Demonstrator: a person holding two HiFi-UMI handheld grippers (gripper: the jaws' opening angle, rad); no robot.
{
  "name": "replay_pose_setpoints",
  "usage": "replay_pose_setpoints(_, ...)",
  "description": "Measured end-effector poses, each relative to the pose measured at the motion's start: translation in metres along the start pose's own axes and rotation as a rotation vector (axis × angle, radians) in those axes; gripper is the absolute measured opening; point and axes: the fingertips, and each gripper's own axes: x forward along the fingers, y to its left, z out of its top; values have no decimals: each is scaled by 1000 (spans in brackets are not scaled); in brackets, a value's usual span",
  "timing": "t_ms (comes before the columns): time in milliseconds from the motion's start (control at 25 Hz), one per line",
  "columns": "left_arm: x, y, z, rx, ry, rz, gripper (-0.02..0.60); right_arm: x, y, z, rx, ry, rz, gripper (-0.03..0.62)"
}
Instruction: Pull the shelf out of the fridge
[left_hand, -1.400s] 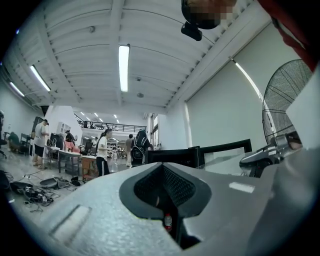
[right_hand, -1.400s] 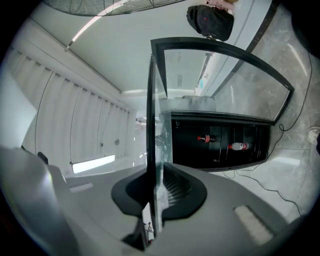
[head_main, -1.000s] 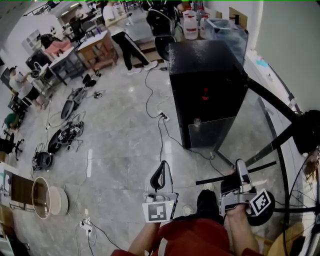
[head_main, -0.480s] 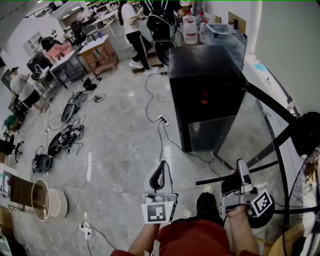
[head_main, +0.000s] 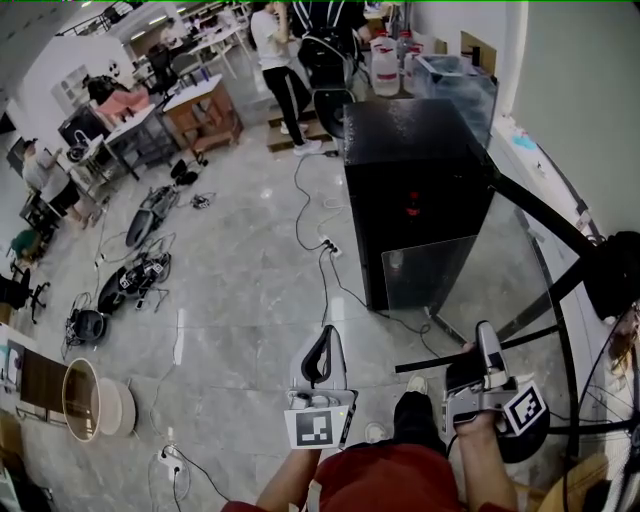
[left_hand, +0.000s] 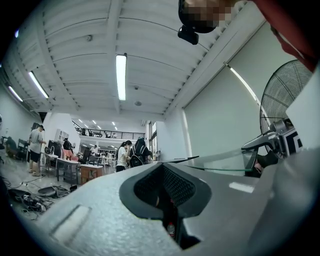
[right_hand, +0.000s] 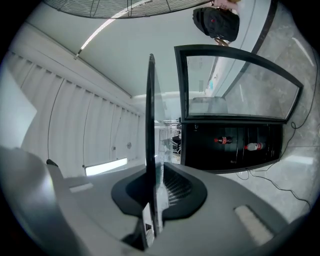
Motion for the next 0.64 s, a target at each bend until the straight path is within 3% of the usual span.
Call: replay_pose_setpoints(640, 6, 1, -2, -13, -1, 6, -3, 7, -4, 2, -5, 3, 1, 18)
